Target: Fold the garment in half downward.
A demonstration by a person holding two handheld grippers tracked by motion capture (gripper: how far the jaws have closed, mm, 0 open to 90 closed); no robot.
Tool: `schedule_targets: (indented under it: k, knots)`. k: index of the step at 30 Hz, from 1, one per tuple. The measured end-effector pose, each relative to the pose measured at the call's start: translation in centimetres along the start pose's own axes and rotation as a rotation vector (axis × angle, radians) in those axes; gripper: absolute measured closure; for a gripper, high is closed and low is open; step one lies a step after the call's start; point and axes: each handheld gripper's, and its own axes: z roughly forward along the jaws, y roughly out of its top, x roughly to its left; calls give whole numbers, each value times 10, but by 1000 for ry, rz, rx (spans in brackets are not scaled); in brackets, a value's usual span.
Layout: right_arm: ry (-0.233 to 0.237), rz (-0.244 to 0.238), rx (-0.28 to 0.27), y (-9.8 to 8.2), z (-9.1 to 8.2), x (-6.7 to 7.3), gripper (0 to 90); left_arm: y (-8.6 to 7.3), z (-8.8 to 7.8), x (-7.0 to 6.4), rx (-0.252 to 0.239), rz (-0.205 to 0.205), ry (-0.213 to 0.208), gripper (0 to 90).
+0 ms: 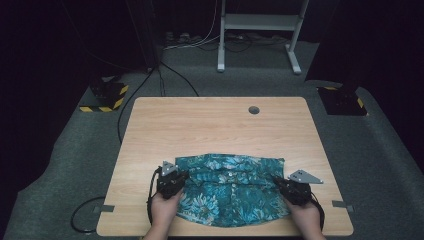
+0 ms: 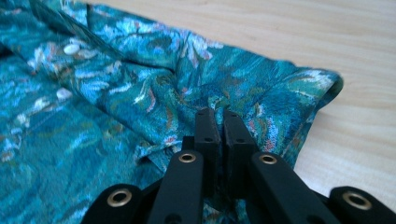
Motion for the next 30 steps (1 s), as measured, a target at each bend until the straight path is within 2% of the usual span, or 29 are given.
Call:
schedule_targets:
  k: [3,8,15,22,30]
  knots:
    - [3,-25,30,-4,1,2,867,-1,0,0,30,26,4,875]
    - [17,-45,68,-8,1,3,865,-5,0,1,69,33,20,874]
    - [-19,-126,112,-8,1,10,863,-5,0,-2,87,73,32,877]
    - [-18,-129,126,-4,5,7,862,0,5,2,91,57,20,878]
    - [-25,-131,129,5,16,-5,858,9,17,5,84,32,24,877]
